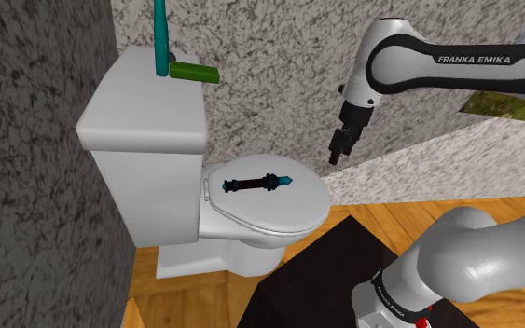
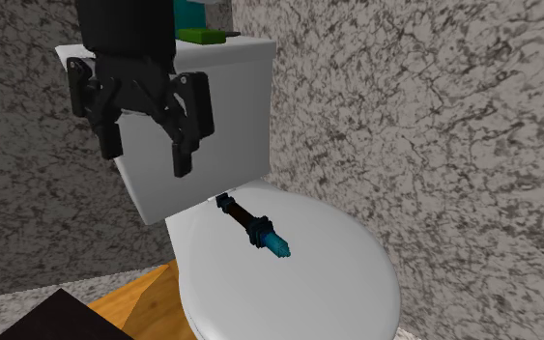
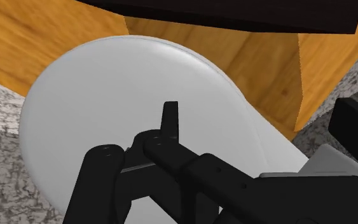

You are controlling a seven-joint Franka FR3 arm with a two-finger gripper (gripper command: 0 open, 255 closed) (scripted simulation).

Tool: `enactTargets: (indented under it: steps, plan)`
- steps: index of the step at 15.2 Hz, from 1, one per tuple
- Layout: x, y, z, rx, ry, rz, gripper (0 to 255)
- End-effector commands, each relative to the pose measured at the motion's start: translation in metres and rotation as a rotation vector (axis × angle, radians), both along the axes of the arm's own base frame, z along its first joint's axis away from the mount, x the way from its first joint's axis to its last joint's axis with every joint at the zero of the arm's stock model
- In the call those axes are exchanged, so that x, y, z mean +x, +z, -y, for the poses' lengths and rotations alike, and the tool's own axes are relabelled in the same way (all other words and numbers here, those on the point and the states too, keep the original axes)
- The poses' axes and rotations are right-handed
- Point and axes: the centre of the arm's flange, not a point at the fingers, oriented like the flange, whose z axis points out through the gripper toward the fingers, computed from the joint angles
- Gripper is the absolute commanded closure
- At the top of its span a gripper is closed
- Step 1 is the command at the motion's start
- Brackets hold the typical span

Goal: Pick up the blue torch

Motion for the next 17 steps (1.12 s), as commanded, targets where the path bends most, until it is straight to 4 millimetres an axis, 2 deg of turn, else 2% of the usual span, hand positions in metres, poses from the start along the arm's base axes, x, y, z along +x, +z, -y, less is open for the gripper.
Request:
enactTargets:
  steps: [1, 9, 17]
  plan:
    - [0.019, -0.021, 0.007, 0.001, 0.077, 0.008, 0]
    - [0.084, -0.099, 0.014, 0.006, 0.364, 0.035, 0]
    - [0.149, -0.176, 0.000, 0.011, 0.651, 0.061, 0]
